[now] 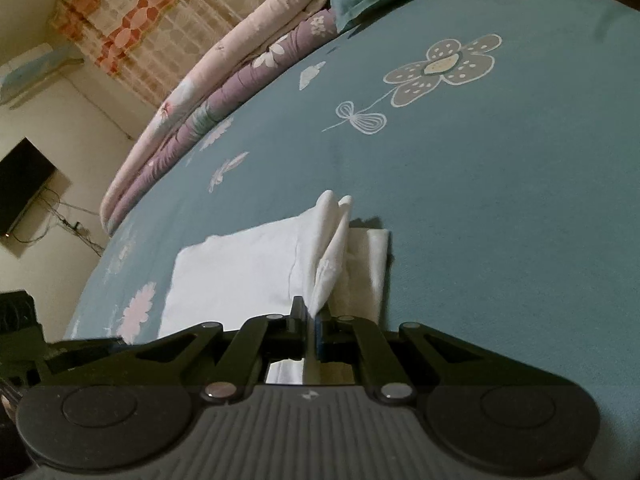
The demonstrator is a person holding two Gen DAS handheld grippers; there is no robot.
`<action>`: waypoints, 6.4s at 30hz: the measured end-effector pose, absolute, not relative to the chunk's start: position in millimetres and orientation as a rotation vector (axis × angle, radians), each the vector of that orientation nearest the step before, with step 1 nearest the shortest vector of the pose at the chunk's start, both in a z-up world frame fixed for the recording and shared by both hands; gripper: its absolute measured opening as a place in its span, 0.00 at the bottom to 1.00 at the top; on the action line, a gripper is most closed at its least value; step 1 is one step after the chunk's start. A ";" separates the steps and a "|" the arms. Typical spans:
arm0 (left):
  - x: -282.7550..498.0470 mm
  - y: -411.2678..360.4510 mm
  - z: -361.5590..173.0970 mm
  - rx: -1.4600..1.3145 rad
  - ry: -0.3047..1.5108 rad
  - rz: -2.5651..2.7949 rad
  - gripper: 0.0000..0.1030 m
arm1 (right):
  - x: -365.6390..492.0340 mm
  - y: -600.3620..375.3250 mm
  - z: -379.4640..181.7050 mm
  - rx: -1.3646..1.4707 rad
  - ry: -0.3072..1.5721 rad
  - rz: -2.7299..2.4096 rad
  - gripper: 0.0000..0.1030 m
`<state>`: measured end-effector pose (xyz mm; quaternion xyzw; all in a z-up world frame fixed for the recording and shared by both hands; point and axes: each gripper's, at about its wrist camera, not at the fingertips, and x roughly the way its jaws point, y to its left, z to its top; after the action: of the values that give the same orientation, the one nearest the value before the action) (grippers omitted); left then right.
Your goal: Fold clothes
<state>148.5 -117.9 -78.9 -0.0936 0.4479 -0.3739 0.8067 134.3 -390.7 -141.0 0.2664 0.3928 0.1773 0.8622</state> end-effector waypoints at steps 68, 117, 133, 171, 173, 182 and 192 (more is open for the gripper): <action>170.8 -100.6 -63.5 -0.089 0.961 -0.638 0.86 | 54.7 -290.9 -125.7 0.261 0.789 0.219 0.69; 92.7 -42.6 -79.3 -0.242 1.057 -0.510 0.87 | 3.0 -326.0 -116.4 0.244 0.853 0.199 0.70; 94.9 -46.0 -75.3 -0.226 1.048 -0.536 0.87 | -15.1 -362.5 -106.1 0.274 0.851 0.031 0.07; 183.2 -25.1 -130.5 -0.695 1.150 -0.629 0.93 | 135.6 -410.3 -148.5 0.767 0.971 0.436 0.72; 193.0 -26.4 -134.4 -0.744 1.135 -0.625 0.93 | 143.5 -407.5 -149.3 0.773 0.971 0.451 0.72; 181.9 -28.9 -139.3 -0.786 1.175 -0.686 0.95 | 125.8 -405.8 -152.7 0.830 1.032 0.525 0.79; 206.8 -53.3 -142.8 -0.759 1.170 -0.727 0.98 | 146.6 -384.8 -151.9 0.831 0.977 0.543 0.87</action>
<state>206.8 -53.3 -142.8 -0.3416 0.5264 -0.3270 0.7066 146.6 -384.8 -151.9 0.3825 0.4498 0.2502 0.7673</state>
